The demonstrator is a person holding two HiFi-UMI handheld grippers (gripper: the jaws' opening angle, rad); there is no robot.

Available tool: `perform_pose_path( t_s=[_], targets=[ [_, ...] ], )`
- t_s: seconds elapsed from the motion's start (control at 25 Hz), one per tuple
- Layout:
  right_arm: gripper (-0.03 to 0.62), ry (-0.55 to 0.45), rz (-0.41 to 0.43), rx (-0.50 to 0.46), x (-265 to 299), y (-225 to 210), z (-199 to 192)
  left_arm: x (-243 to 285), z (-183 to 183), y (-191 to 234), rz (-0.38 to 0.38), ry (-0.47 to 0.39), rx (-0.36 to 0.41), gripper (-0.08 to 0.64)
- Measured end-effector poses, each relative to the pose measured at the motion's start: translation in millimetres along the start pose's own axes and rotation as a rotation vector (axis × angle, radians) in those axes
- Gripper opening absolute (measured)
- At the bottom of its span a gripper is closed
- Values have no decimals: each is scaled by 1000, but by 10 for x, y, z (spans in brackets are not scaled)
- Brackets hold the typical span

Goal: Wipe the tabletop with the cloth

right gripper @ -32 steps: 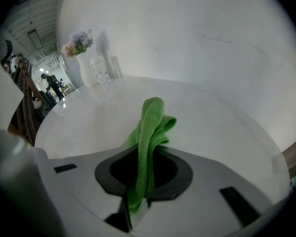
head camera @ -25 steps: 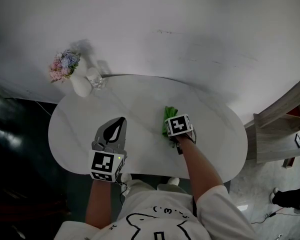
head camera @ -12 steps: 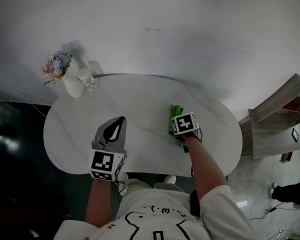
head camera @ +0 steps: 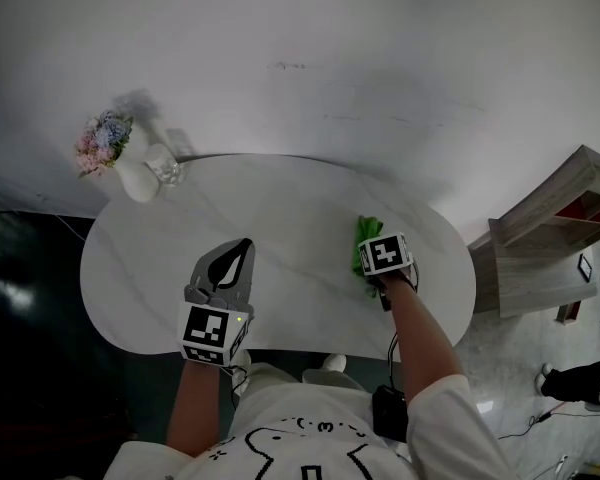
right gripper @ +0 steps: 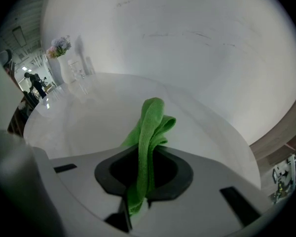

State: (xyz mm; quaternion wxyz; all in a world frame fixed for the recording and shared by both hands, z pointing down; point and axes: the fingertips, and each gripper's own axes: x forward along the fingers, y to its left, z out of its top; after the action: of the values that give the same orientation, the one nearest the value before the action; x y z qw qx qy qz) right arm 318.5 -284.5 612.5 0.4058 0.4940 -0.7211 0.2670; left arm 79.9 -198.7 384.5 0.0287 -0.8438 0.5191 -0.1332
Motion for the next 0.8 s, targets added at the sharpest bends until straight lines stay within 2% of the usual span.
perform_pose_path(
  t_s=[0.24, 0.56, 0.8],
  targets=[
    [51, 3, -35, 9, -71, -269, -122, 33, -11, -141, -23, 8, 3, 18],
    [51, 12, -76, 17, -133, -512, -241, 34, 49, -144, -14, 6, 23, 18],
    [49, 81, -192, -69, -250, -816, -422, 48, 69, -242, -28, 8, 39, 18]
  ],
)
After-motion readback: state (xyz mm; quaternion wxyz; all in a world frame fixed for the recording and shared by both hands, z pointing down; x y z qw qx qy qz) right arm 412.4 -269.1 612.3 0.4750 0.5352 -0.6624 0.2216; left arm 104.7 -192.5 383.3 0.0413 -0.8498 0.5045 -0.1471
